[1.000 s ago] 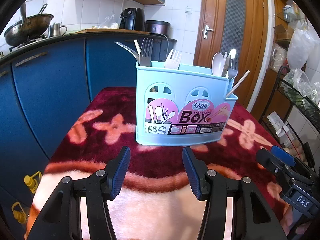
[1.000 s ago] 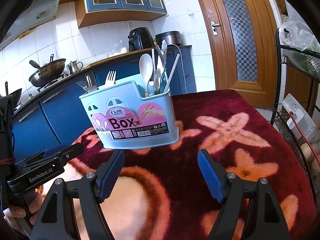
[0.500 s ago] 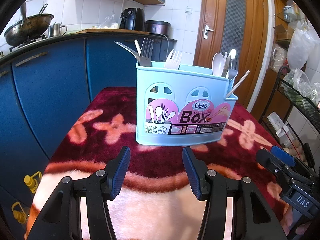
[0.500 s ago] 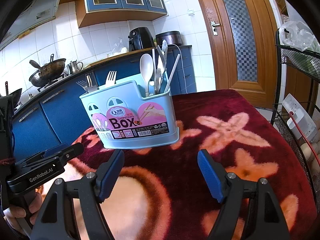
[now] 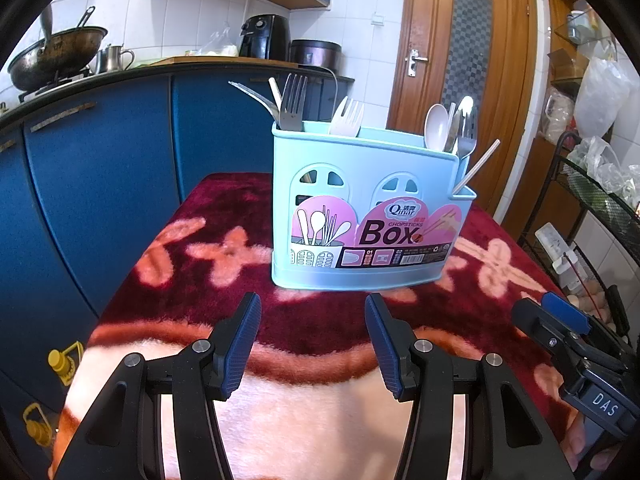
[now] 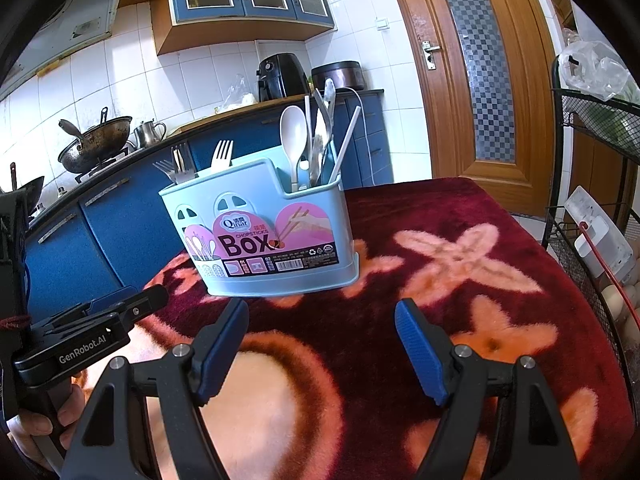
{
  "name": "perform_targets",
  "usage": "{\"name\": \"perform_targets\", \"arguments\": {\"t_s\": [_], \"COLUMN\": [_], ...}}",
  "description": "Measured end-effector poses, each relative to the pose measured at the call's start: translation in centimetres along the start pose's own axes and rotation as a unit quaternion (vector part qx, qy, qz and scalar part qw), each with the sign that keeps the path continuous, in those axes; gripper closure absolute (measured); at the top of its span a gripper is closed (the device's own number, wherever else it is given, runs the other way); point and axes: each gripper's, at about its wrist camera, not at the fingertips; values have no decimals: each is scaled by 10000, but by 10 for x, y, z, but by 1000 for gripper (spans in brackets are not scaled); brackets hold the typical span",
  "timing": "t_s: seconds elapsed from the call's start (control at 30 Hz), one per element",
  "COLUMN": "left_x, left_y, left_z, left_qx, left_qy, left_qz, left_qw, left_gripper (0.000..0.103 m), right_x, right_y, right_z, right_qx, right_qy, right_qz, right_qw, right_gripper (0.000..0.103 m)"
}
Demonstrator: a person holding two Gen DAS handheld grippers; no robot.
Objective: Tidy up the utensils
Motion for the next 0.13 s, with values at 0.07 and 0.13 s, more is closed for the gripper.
{"name": "perform_targets", "arguments": {"t_s": [0.07,0.13], "left_x": [0,-1], "left_y": [0,0], "left_z": [0,-1], "left_qx": [-5,-11], "left_qy": [6,30], "left_qz": [8,5], "left_qw": [10000,10000], "left_gripper": [47,47], "right_x": [0,-1], "right_y": [0,1], "right_z": [0,0], "right_qx": [0,-7], "right_qy": [4,10], "right_qz": [-4,-5], "right_qw": [10000,10000], "right_gripper": [25,25]}}
Point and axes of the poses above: each gripper's, at about its wrist camera, not at the fingertips, and z roughly against the way its jaws point, y to its left, x to its top, and after that the axes turned 2 degrees about z, right-handed
